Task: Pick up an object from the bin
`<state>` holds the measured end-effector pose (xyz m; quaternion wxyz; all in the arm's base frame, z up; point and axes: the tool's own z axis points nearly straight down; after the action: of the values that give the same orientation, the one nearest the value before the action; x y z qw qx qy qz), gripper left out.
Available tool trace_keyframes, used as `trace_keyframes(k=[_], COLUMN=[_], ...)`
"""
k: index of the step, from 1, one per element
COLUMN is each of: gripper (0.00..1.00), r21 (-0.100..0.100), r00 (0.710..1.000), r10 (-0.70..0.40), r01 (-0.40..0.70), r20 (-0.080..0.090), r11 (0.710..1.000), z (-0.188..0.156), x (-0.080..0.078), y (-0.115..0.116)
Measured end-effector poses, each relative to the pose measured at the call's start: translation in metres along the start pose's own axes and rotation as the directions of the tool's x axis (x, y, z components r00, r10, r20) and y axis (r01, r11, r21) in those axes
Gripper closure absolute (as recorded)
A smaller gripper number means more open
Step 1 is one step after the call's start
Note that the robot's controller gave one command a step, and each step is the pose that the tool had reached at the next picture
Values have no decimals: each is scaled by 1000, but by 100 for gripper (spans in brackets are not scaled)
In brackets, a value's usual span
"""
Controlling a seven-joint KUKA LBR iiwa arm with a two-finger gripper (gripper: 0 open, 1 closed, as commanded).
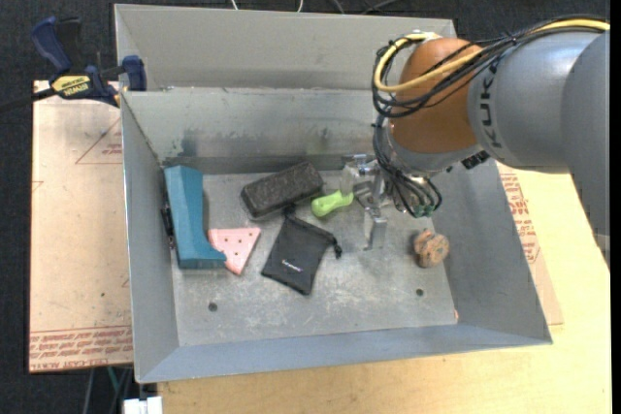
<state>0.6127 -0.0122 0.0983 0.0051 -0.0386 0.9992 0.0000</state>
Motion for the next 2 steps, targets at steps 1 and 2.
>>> trace_keyframes(k=[1,2], gripper=[0,0], r21=[-1,-1], r00=[988,985], r10=[-153,-175], r01=[153,175], r20=[-5,-1], r11=[988,985], z=[-13,-13], x=[13,4], y=[-63,-75])
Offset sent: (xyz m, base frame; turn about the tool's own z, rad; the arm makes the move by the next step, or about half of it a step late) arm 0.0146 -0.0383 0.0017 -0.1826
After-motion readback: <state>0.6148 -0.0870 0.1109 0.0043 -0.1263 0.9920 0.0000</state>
